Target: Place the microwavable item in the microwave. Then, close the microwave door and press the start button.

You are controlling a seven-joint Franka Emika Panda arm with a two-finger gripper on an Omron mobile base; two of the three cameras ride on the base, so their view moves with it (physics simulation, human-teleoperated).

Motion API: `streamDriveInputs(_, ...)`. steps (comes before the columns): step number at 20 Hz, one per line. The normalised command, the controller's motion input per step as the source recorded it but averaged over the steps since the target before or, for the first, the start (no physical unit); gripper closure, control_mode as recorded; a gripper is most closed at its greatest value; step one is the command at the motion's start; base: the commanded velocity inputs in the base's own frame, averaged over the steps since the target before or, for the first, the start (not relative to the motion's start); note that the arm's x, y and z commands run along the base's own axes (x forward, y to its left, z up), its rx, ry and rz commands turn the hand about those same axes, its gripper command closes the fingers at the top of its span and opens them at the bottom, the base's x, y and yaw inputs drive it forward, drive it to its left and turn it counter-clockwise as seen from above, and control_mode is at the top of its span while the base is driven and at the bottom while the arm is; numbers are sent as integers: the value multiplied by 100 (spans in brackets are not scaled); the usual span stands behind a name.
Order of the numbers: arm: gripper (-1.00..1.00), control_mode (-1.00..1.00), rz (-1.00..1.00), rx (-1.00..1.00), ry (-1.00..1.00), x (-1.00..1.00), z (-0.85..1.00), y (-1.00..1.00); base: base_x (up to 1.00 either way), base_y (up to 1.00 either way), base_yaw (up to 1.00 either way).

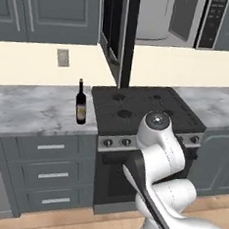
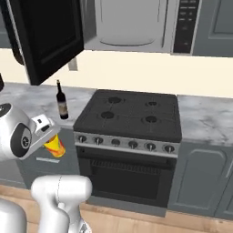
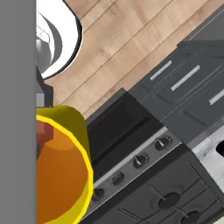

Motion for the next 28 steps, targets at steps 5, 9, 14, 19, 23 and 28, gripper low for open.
streamDriveInputs(5, 100, 100, 0, 0, 0, 0, 0, 0, 0, -100, 0)
streamDriveInputs(9, 100, 100, 0, 0, 0, 0, 0, 0, 35, -74, 6)
streamDriveInputs(14, 100, 100, 0, 0, 0, 0, 0, 0, 89, -8, 1)
streamDriveInputs(19, 100, 100, 0, 0, 0, 0, 0, 0, 58, 11, 0)
streamDriveInputs(23, 100, 100, 0, 0, 0, 0, 0, 0, 53, 8, 0)
streamDriveInputs(28, 100, 100, 0, 0, 0, 0, 0, 0, 39, 23, 0)
